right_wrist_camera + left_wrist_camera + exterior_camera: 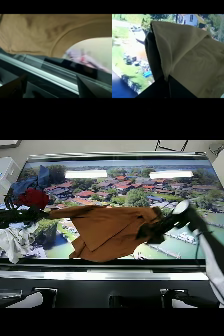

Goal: Fold the clothes and pants, and hang the long-sleeved shirts on hangers.

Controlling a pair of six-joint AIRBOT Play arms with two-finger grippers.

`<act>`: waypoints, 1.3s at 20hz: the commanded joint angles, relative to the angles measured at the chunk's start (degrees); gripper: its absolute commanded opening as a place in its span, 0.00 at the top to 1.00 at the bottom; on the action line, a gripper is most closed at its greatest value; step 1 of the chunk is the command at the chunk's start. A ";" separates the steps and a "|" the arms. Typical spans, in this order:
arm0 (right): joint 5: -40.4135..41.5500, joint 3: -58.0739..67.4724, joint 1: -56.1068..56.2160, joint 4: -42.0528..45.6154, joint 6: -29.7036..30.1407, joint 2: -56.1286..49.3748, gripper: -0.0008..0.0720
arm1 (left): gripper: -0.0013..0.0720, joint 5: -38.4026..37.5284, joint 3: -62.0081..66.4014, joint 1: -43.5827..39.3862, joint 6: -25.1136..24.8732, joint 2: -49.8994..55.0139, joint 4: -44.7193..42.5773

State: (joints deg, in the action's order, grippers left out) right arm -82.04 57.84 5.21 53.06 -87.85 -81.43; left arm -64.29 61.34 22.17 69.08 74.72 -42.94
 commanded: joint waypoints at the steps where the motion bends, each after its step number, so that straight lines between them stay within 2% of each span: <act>1: 15.02 -15.37 12.39 -12.50 0.70 1.36 0.06 | 0.95 -0.92 0.04 0.24 -0.15 -0.07 -0.09; 5: 26.69 -17.25 23.08 -18.84 -0.02 1.05 0.06 | 0.95 -1.55 0.04 0.24 -0.15 -0.09 -0.09; 8: 33.90 -17.20 28.61 -27.93 1.07 -0.85 0.06 | 0.95 -1.57 0.04 0.24 -0.15 -0.09 -0.09; 11: 38.16 -17.11 32.22 -36.17 5.14 -2.95 0.06 | 0.95 -1.73 0.04 0.24 -0.15 -0.09 -0.09; 13: 40.72 -16.39 33.83 -38.51 5.20 -3.80 0.07 | 0.95 -1.73 0.04 0.24 -0.15 -0.09 -0.09; 14: 42.60 -15.85 34.60 -39.23 5.18 -3.98 0.19 | 0.95 -1.73 0.04 0.24 -0.15 -0.09 -0.07; 15: 44.65 -15.28 35.10 -39.76 5.18 -4.00 0.25 | 0.95 -1.73 0.04 0.24 -0.15 -0.09 -0.04; 16: 46.34 -14.82 35.39 -39.98 5.18 -4.00 0.44 | 0.95 -1.73 0.04 0.24 -0.15 -0.09 -0.02; 17: 47.28 -14.43 35.39 -39.95 5.18 -4.00 0.67 | 0.95 -1.73 0.04 0.24 -0.15 -0.11 0.13; 18: 47.69 -14.21 35.39 -39.93 5.22 -3.98 0.83 | 0.95 -1.73 0.04 0.24 -0.15 -0.11 0.52; 19: 47.41 -13.99 35.28 -39.76 5.60 -3.98 0.94 | 0.95 -1.73 0.07 0.24 -0.15 -0.11 0.87; 22: 45.53 -12.63 34.45 -35.28 9.29 -0.90 0.95 | 0.95 -1.36 0.20 0.26 -0.72 -1.03 4.74; 24: 43.19 -9.68 29.40 -25.68 8.31 4.98 0.95 | 0.95 2.12 2.47 0.26 -2.91 -4.15 9.25; 26: 39.45 -3.39 20.20 -15.28 6.38 13.25 0.95 | 0.95 9.44 8.63 0.26 -3.56 -9.22 12.17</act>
State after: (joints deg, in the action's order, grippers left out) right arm -38.65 48.58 33.74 24.69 -80.16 -76.58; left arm -62.46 64.93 22.37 66.98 70.15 -35.94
